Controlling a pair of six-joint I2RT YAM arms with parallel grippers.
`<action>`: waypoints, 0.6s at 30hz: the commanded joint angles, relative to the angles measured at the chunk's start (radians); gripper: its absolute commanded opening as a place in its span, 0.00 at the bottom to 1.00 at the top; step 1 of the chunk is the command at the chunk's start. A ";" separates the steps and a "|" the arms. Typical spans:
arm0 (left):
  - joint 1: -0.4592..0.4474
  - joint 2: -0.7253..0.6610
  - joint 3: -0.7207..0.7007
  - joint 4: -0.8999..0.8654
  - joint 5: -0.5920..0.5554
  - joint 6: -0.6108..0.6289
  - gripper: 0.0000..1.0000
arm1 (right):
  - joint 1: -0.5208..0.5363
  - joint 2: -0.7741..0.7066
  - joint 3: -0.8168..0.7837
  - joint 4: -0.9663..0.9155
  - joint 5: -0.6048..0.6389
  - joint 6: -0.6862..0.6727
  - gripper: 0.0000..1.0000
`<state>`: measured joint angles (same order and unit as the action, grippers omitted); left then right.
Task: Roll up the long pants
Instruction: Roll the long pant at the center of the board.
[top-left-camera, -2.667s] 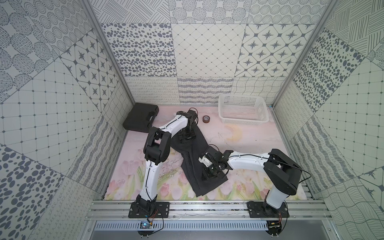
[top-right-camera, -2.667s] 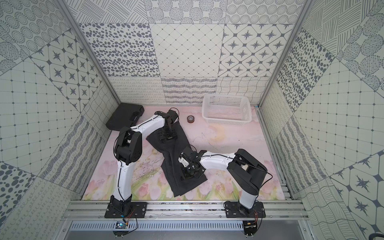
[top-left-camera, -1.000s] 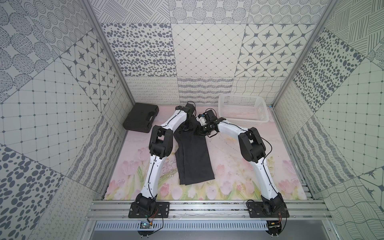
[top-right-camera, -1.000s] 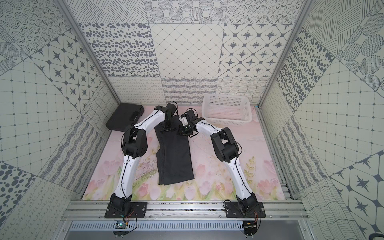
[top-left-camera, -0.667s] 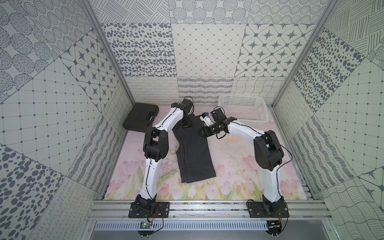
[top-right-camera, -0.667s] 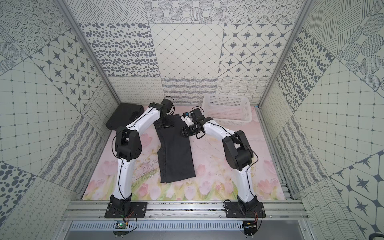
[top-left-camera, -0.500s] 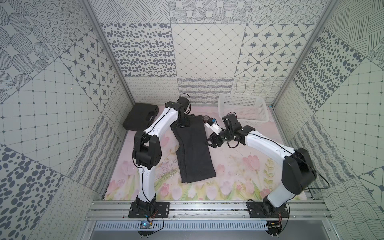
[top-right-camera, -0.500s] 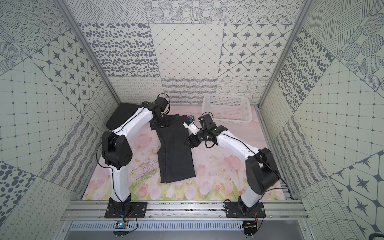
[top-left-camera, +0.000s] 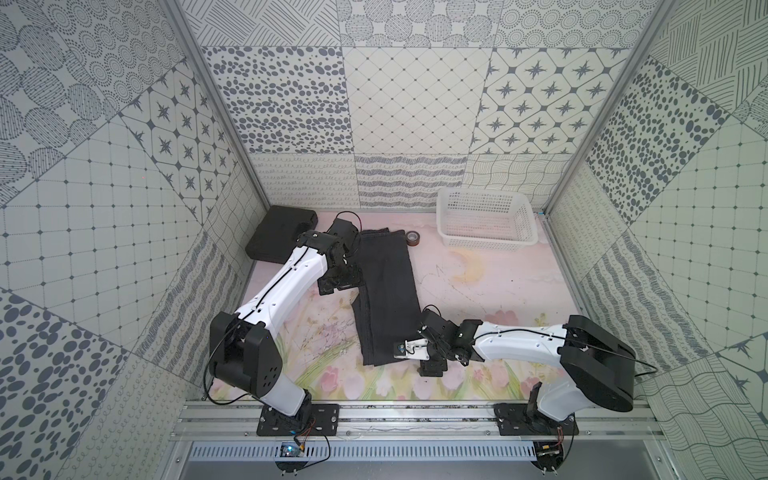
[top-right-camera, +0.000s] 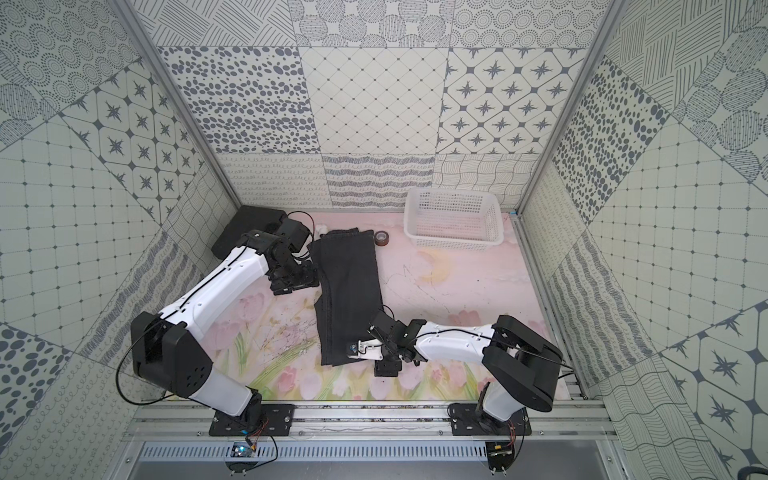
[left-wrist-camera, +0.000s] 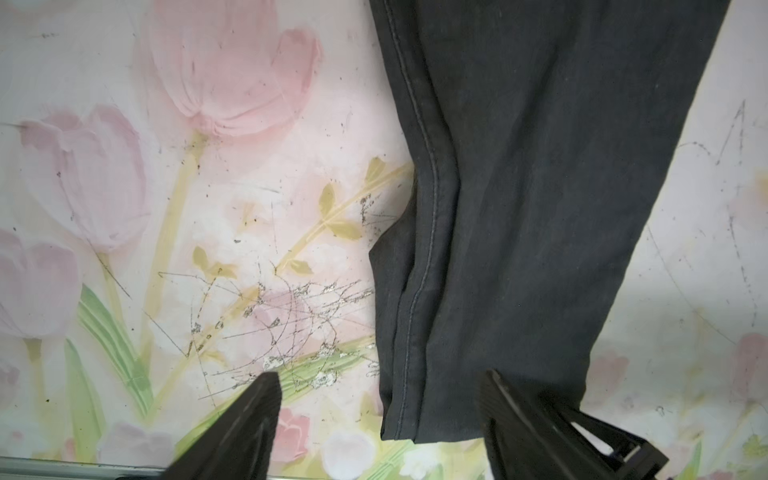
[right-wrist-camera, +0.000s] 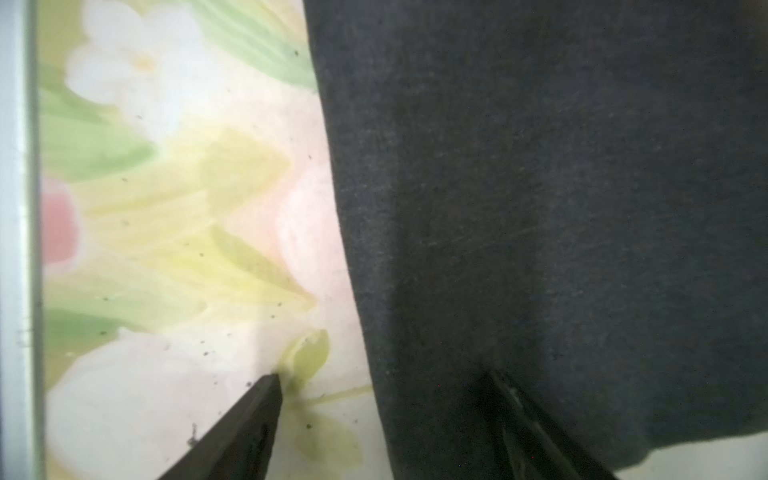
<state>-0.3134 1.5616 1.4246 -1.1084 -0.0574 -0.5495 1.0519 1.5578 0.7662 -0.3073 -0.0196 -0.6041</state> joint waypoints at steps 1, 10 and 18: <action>0.004 -0.074 -0.053 -0.008 0.068 0.057 0.75 | 0.000 0.073 0.007 0.079 0.147 -0.073 0.73; -0.305 -0.182 -0.078 0.006 -0.010 0.482 0.56 | -0.116 0.169 0.273 -0.330 -0.214 -0.044 0.00; -0.633 -0.327 -0.433 0.254 -0.034 0.714 0.61 | -0.320 0.353 0.508 -0.724 -0.475 -0.098 0.00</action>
<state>-0.8497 1.3006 1.1046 -0.9974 -0.0765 -0.0830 0.7784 1.8339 1.2243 -0.8146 -0.3573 -0.6716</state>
